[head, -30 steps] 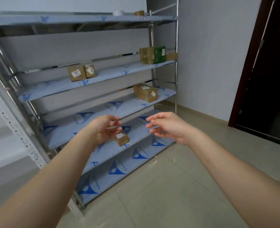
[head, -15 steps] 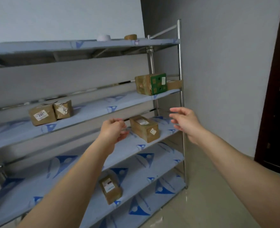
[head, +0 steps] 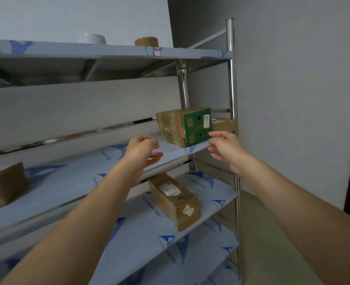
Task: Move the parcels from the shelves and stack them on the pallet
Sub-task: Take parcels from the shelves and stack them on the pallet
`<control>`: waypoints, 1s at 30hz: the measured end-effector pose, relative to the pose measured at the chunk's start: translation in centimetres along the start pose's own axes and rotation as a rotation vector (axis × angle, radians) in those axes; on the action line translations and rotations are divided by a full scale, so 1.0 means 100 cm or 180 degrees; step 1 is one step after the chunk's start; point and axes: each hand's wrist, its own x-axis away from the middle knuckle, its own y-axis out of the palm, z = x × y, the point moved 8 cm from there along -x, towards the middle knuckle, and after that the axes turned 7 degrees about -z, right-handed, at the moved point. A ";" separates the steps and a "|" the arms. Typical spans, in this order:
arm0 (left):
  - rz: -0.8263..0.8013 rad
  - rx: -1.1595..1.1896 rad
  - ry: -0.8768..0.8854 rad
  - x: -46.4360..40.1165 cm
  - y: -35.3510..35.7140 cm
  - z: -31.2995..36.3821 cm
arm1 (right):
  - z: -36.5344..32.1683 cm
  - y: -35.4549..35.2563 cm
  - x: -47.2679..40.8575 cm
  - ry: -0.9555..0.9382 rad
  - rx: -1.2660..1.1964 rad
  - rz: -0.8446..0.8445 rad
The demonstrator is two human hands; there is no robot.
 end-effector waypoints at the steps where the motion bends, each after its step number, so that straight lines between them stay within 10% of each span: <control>1: -0.0017 0.0002 -0.0027 -0.024 0.002 -0.002 | 0.000 0.001 -0.022 0.0013 0.0033 -0.0009; 12: -0.0510 -0.0200 -0.0363 -0.200 0.050 -0.026 | -0.001 -0.017 -0.207 -0.0034 0.0204 0.0121; 19: 0.0075 0.0168 -0.0545 -0.248 0.021 -0.036 | 0.015 -0.014 -0.295 0.0037 -0.0207 0.0340; 30: 0.0644 0.0637 -0.0886 -0.248 -0.002 -0.054 | 0.037 0.097 -0.313 0.0756 -0.0647 -0.1979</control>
